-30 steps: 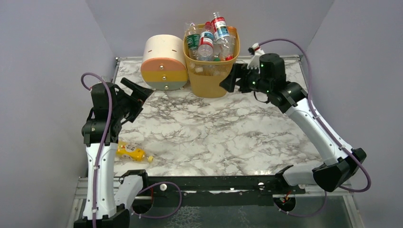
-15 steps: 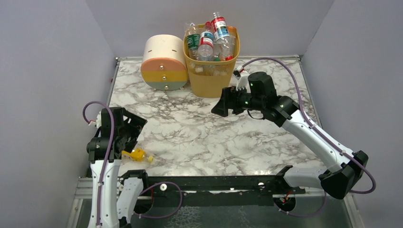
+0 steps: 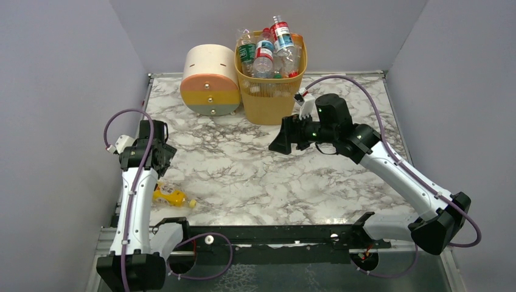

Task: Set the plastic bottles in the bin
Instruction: Move the plastic bottle to the center of the board.

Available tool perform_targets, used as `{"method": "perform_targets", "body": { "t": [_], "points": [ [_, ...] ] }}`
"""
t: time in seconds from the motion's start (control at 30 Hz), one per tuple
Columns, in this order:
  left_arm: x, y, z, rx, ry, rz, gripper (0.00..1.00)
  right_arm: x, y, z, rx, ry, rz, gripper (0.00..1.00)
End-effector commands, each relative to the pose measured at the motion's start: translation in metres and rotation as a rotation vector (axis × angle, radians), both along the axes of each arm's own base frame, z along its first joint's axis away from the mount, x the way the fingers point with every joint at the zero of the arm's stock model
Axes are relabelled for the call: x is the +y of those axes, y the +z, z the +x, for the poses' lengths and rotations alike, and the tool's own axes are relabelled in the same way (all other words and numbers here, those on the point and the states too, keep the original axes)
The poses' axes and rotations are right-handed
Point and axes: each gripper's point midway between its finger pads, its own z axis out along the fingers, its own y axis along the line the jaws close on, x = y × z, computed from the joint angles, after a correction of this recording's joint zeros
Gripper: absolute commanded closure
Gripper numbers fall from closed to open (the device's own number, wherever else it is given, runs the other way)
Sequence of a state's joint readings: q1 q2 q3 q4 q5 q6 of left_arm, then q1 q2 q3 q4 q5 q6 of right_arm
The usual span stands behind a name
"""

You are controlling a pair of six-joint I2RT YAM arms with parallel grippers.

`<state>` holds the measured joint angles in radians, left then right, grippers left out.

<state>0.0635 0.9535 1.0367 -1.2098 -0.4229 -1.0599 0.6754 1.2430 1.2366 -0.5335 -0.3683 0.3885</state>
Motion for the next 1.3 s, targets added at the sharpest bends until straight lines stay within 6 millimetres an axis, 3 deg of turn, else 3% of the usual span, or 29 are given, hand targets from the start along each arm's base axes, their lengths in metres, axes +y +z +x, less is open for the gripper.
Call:
{"method": "perform_targets", "body": {
  "t": [0.0, 0.27, 0.57, 0.73, 0.83, 1.27],
  "points": [
    [0.018, -0.015, 0.001, 0.051, 0.039, 0.047, 0.01, 0.003, -0.005, -0.008, 0.003, 0.050, -0.012, 0.12],
    [0.058, -0.029, -0.017, 0.187, 0.104, 0.064, 0.01, 0.004, -0.022, -0.011, 0.032, 0.057, -0.021, 0.12],
    [0.075, -0.058, -0.031, 0.267, 0.180, 0.018, 0.01, 0.010, -0.027, -0.011, 0.043, 0.070, -0.029, 0.12],
    [0.088, -0.060, -0.019, 0.234, 0.175, 0.015, 0.01, 0.006, -0.031, -0.013, 0.047, 0.067, -0.045, 0.12],
    [0.095, -0.074, -0.017, 0.269, 0.168, 0.006, 0.01, 0.004, -0.035, -0.015, 0.052, 0.062, -0.048, 0.12],
    [0.088, -0.121, 0.002, 0.255, 0.159, -0.108, 0.02, 0.005, -0.045, -0.011, 0.070, 0.050, -0.068, 0.12]
  ]
}}
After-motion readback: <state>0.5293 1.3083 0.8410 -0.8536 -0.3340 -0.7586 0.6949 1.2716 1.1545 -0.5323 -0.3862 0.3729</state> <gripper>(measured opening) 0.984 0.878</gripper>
